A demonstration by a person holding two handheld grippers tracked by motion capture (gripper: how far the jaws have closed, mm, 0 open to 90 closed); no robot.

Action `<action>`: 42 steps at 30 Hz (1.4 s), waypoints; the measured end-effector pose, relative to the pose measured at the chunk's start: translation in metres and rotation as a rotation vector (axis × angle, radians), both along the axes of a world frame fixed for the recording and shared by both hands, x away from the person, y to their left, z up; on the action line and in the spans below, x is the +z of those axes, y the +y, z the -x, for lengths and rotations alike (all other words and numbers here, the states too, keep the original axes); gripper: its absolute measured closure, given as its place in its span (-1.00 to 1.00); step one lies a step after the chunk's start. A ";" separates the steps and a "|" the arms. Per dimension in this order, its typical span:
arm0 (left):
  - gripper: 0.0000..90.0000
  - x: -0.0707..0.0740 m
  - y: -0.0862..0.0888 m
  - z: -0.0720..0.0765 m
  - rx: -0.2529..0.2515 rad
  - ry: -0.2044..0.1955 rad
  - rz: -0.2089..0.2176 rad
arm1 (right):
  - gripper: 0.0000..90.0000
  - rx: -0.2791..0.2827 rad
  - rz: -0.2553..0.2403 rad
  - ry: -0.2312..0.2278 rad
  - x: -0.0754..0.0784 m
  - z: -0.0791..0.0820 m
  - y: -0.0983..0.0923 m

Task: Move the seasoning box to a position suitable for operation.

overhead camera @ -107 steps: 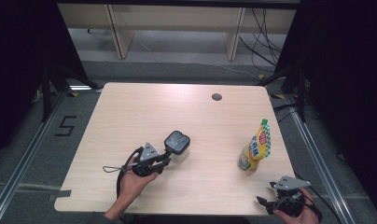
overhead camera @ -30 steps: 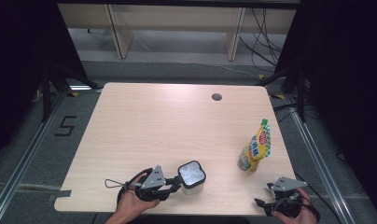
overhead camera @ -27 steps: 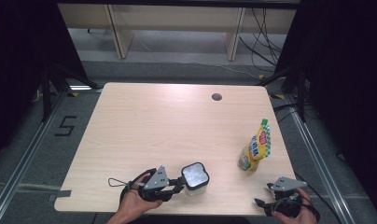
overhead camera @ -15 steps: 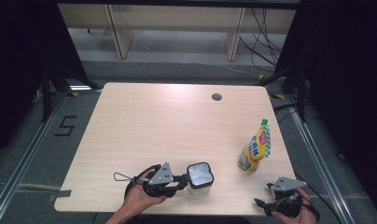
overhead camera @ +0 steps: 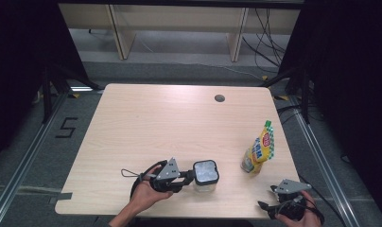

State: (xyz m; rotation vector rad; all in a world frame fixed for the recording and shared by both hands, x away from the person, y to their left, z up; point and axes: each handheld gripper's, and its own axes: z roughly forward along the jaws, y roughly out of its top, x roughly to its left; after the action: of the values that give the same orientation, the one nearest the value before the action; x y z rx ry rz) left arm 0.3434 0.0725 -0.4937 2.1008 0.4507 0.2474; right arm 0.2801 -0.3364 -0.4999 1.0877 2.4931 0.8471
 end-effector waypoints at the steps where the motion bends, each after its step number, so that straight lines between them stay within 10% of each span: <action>1: 0.60 0.000 0.001 0.000 0.009 -0.001 -0.001 | -0.47 0.001 0.000 -0.001 0.000 0.000 0.000; 16: 0.57 -0.002 0.005 -0.006 0.046 0.004 0.004 | -0.47 0.002 -0.002 -0.002 0.000 0.000 0.000; 24: -0.16 -0.004 0.009 -0.001 0.069 0.080 0.017 | -0.47 -0.005 -0.014 0.003 0.000 0.001 0.001; 42: -0.43 0.023 0.027 0.019 0.145 0.123 0.047 | -0.48 0.010 -0.014 -0.012 -0.001 -0.001 -0.002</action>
State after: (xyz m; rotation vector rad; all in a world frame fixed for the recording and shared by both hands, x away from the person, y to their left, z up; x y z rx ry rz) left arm 0.3239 0.0990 -0.4710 2.0469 0.6781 0.1898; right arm 0.2808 -0.3388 -0.5010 1.0727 2.4880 0.8722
